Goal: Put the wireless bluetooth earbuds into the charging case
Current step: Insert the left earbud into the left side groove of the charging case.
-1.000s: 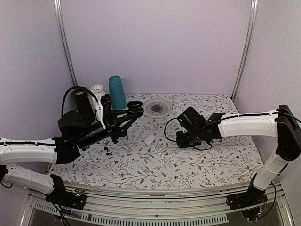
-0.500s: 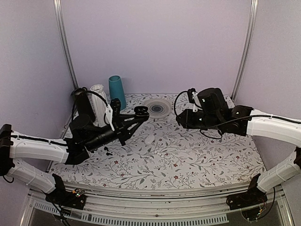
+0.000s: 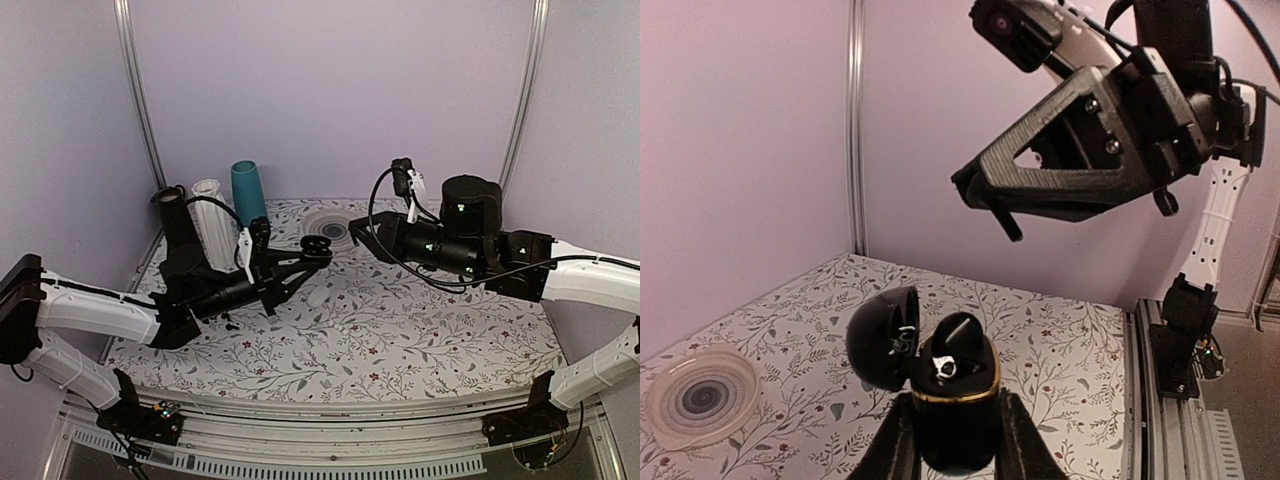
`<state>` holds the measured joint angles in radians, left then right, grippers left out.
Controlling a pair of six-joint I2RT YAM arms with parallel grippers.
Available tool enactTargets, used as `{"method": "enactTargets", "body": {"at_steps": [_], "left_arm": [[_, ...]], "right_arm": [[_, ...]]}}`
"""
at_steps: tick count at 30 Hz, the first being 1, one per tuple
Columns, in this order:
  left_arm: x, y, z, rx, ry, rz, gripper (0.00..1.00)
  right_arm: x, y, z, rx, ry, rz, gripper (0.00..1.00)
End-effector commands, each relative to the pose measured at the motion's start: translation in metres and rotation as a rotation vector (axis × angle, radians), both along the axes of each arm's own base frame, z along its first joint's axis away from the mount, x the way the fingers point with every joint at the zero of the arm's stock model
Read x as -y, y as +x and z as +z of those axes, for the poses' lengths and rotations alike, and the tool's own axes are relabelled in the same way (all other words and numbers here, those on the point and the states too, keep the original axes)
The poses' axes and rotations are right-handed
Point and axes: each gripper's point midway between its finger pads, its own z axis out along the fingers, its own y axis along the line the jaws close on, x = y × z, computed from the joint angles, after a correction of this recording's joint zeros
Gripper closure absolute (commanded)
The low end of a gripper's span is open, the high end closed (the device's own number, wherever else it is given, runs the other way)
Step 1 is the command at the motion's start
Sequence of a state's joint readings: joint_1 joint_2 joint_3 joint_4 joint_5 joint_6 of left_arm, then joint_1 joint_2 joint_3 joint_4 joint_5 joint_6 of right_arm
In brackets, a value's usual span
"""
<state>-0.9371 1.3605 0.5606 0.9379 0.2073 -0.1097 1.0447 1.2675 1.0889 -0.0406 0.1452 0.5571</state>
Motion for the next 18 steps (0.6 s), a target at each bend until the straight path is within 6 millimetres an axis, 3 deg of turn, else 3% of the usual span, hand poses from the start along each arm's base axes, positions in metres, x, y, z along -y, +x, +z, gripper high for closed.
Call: {"method": "enactTargets", "body": {"at_steps": [1, 18], "left_arm": [[0.008, -0.004, 0.022, 0.032, -0.058, -0.039, 1.0], [0.023, -0.009, 0.028, 0.023, -0.074, -0.058, 1.0]], "right_arm": [[-0.021, -0.008, 0.035, 0.075, 0.098, 0.056, 0.95], [-0.049, -0.021, 0.032, 0.122, 0.149, 0.04, 0.95]]}}
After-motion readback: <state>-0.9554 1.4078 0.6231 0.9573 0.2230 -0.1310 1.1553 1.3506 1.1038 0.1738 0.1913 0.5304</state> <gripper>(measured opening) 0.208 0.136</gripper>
